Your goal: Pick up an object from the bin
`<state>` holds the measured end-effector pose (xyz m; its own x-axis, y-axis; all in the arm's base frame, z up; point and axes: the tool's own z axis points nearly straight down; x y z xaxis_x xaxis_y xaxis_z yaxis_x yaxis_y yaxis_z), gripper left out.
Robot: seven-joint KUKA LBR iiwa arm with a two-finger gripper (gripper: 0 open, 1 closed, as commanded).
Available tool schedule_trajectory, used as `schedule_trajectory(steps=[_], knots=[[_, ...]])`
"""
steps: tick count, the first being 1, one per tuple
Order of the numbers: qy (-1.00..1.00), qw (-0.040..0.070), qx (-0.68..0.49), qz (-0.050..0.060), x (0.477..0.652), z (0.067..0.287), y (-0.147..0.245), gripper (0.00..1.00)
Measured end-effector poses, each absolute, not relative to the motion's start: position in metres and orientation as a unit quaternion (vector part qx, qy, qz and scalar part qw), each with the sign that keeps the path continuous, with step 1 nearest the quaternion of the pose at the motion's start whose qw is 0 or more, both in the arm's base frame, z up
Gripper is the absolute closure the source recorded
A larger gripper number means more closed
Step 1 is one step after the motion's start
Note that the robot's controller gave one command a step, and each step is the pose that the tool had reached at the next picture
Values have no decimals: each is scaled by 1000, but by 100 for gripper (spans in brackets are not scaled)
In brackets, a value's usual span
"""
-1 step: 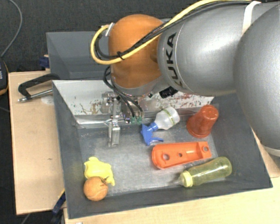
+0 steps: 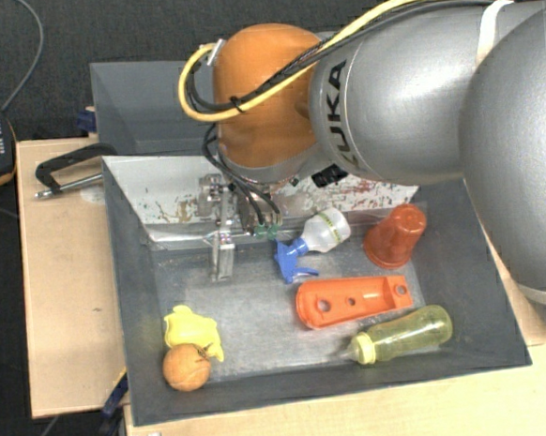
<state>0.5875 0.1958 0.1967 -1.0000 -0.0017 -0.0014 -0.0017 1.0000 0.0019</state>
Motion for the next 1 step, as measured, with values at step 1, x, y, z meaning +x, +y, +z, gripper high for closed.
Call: schedule_trajectory(steps=[1], knots=[[1000,-3,-17,1,567,215,142,0]])
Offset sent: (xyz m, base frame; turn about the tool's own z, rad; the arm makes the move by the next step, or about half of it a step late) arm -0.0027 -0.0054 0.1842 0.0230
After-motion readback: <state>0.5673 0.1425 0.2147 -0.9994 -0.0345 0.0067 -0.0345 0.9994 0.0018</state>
